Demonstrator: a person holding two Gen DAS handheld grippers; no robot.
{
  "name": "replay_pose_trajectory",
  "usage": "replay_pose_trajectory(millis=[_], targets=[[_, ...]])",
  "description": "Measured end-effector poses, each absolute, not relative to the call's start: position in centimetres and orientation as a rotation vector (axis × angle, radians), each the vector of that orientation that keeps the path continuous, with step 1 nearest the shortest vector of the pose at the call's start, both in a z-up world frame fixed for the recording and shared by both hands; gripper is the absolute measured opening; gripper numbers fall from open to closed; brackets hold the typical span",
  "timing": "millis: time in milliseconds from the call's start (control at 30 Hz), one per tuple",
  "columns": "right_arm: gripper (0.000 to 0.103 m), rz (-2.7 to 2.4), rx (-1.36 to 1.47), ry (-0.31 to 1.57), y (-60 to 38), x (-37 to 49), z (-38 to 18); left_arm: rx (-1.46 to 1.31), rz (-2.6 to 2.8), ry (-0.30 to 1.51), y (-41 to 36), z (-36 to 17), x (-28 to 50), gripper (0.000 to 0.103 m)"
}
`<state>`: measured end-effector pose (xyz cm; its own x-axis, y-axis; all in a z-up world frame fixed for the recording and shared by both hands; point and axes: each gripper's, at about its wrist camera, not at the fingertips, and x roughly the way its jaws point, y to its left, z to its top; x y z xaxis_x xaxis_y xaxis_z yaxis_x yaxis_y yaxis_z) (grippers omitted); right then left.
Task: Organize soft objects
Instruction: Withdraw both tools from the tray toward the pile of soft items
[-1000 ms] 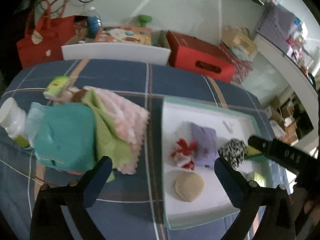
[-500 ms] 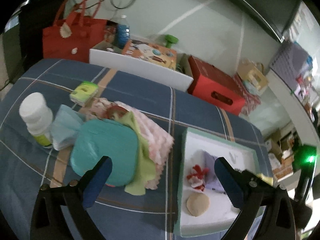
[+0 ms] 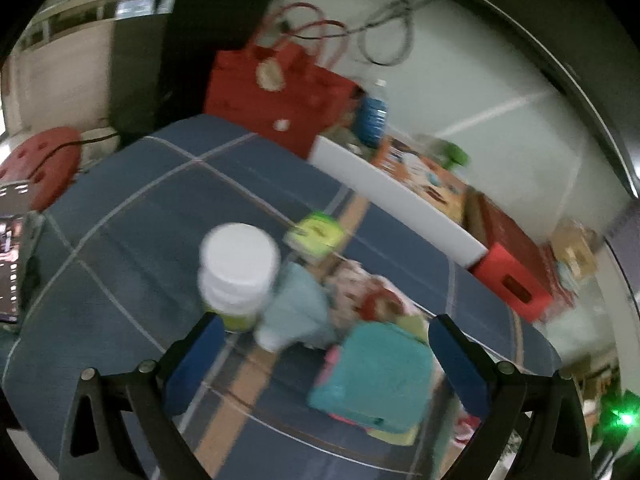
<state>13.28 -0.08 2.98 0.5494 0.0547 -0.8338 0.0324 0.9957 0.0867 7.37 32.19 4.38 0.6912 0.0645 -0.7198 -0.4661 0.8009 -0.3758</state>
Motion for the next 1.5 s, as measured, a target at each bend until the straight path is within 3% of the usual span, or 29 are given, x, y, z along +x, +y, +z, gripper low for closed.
replay_pose_trajectory(millis=[367, 733, 1333, 1500], targets=[[0.081, 0.288, -0.002, 1.026, 8.0, 12.4, 0.8, -0.634, 0.394, 0.872, 34.4, 1.7, 7.2, 0.103], [0.078, 0.338, -0.033, 1.062, 9.9, 12.8, -1.1, -0.700, 0.459, 1.028, 35.6, -2.2, 7.6, 0.103], [0.039, 0.374, -0.172, 1.035, 12.6, 12.9, -2.0, -0.747, 0.475, 1.092, 35.8, -4.2, 7.9, 0.103], [0.014, 0.379, -0.205, 1.033, 13.1, 12.9, -2.4, -0.738, 0.466, 1.101, 35.5, -4.4, 8.4, 0.103]])
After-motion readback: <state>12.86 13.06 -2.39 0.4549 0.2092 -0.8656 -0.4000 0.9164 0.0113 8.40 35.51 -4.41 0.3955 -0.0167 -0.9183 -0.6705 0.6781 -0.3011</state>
